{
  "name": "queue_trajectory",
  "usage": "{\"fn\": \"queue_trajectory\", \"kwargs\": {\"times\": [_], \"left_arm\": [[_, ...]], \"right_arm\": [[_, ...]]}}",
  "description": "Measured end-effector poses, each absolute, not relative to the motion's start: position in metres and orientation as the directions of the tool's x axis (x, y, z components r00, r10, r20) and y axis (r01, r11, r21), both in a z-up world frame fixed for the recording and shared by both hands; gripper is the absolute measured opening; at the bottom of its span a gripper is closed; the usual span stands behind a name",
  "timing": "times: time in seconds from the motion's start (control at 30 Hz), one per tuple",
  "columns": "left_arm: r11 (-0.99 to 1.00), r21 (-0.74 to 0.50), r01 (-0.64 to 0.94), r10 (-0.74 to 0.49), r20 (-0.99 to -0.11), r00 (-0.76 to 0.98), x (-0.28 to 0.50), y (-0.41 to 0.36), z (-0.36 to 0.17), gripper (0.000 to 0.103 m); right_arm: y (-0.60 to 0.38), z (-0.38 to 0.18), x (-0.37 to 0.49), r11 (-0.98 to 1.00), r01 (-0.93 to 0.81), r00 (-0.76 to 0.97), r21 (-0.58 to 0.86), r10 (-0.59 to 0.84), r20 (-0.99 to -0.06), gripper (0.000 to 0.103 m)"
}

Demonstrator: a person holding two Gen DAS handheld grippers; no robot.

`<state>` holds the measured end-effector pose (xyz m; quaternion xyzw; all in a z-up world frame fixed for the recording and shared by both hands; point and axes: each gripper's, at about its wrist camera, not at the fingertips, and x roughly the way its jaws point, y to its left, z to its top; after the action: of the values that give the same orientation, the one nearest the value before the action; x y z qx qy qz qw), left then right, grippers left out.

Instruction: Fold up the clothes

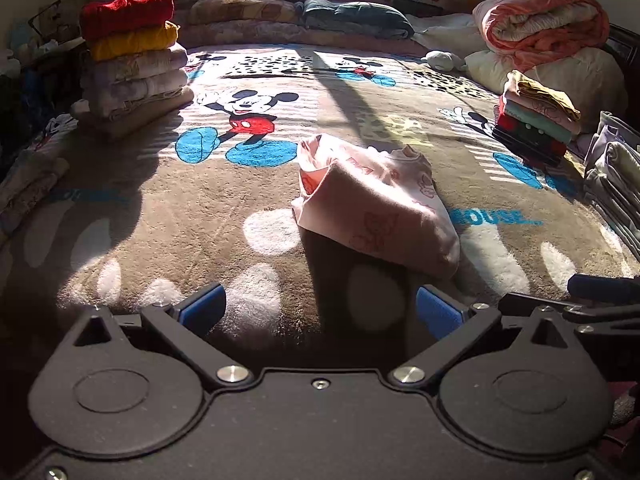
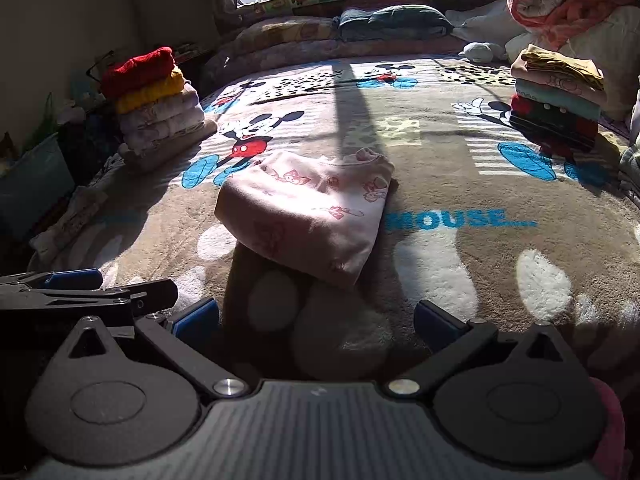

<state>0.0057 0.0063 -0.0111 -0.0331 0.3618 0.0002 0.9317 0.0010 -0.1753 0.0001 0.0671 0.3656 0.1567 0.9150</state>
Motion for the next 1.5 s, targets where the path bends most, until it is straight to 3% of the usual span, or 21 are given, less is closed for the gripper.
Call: {"fn": "queue_trajectory", "kwargs": {"times": [0.4, 0.77, 0.97, 1.33, 1.43, 1.5], "left_arm": [[0.998, -0.060, -0.037, -0.015, -0.697, 0.717, 0.024, 0.013, -0.021, 0.103], [0.990, -0.142, 0.003, -0.104, -0.711, 0.696, 0.071, 0.030, -0.015, 0.102], [0.988, -0.094, 0.125, -0.155, -0.674, 0.722, 0.096, 0.024, 0.002, 0.102], [0.968, -0.016, 0.250, -0.192, -0.692, 0.696, 0.158, 0.015, 0.014, 0.102], [0.955, -0.003, 0.297, -0.213, -0.702, 0.680, 0.180, 0.014, 0.014, 0.099], [0.946, 0.008, 0.324, -0.222, -0.714, 0.664, 0.196, 0.014, 0.011, 0.090]], "right_arm": [[-0.176, -0.012, 0.021, 0.926, -0.260, 0.668, 0.275, 0.378, -0.641, 0.103], [-0.191, -0.023, 0.067, 0.900, -0.282, 0.643, 0.333, 0.435, -0.630, 0.103], [-0.198, -0.028, 0.095, 0.838, -0.346, 0.564, 0.422, 0.545, -0.620, 0.103], [-0.209, -0.016, 0.153, 0.829, -0.390, 0.595, 0.400, 0.559, -0.577, 0.103], [-0.215, -0.014, 0.174, 0.833, -0.387, 0.609, 0.396, 0.553, -0.568, 0.103], [-0.218, -0.015, 0.189, 0.837, -0.394, 0.617, 0.379, 0.547, -0.566, 0.103]]}}
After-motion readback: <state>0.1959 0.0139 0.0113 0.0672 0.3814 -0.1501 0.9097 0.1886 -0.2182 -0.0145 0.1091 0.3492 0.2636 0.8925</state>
